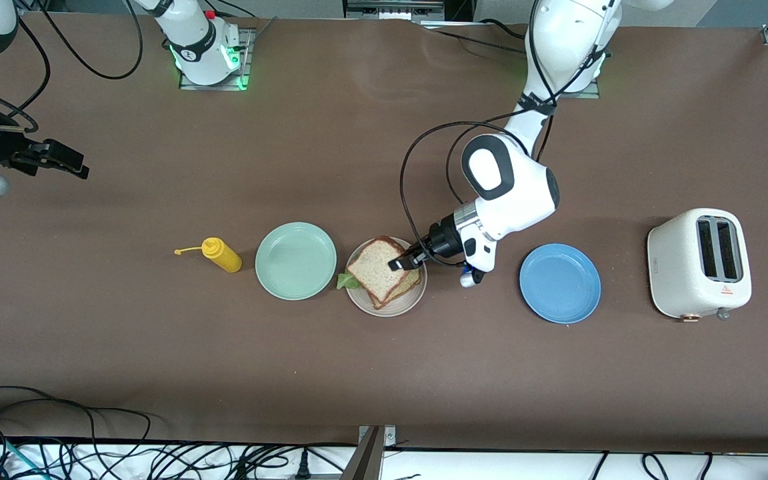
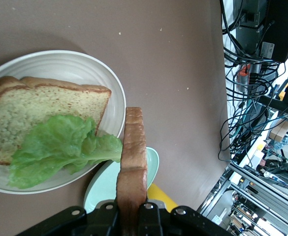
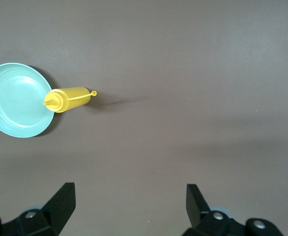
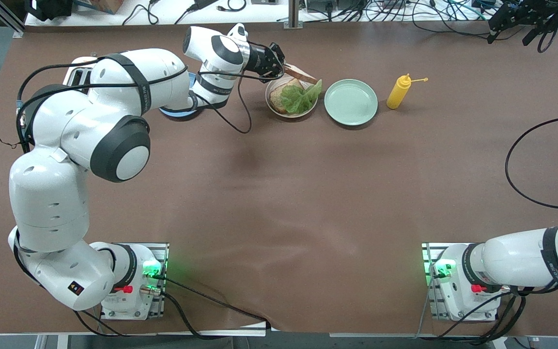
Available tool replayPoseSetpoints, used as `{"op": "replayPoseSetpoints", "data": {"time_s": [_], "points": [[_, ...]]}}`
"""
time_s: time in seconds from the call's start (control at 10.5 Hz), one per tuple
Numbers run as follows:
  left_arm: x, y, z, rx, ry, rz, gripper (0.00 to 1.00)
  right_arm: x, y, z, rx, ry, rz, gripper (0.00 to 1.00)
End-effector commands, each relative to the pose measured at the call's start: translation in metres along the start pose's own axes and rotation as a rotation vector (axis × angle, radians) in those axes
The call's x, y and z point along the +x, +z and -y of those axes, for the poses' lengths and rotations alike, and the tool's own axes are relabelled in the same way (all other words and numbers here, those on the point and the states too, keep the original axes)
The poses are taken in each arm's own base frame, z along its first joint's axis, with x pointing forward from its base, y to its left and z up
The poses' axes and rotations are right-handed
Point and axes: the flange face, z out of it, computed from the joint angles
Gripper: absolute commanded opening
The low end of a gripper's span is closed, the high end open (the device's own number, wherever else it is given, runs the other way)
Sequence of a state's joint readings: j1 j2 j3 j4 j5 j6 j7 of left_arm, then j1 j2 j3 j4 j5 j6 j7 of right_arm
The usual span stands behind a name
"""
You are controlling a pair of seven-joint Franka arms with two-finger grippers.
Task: Make sandwich on beige plate with both arms
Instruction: 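Lower the bread onto the lettuce and open the left gripper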
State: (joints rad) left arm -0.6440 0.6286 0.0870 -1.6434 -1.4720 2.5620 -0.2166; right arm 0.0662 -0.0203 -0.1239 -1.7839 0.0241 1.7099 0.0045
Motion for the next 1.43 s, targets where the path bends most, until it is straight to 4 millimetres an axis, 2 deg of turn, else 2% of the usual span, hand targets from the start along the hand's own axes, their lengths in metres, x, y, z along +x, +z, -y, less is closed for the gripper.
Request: {"op": "replayPoseSetpoints", "data": {"time_s": [0.0, 0.29, 1.05, 1.14, 1.24, 1.34], "points": [[0.006, 0.015, -0.001, -0.022, -0.007, -0.009, 0.00, -0.003, -0.001, 0.000, 0.017, 0.004, 0.003, 1.00], [0.009, 0.030, 0.017, 0.006, 0.016, -0.005, 0.00, -0.003, 0.000, 0.000, 0.017, 0.004, 0.005, 1.00], [0.013, 0.050, 0.044, 0.046, 0.074, 0.011, 0.00, -0.003, -0.001, 0.000, 0.017, 0.004, 0.003, 1.00], [0.013, 0.050, 0.044, 0.053, 0.084, 0.010, 0.10, -0.003, -0.001, 0.000, 0.017, 0.004, 0.003, 1.00], [0.015, 0.049, 0.044, 0.058, 0.133, 0.009, 0.49, -0.003, -0.001, 0.001, 0.017, 0.004, 0.002, 1.00], [0.020, 0.046, 0.044, 0.053, 0.162, 0.005, 0.99, -0.003, -0.001, 0.003, 0.016, 0.001, 0.002, 1.00]]}}
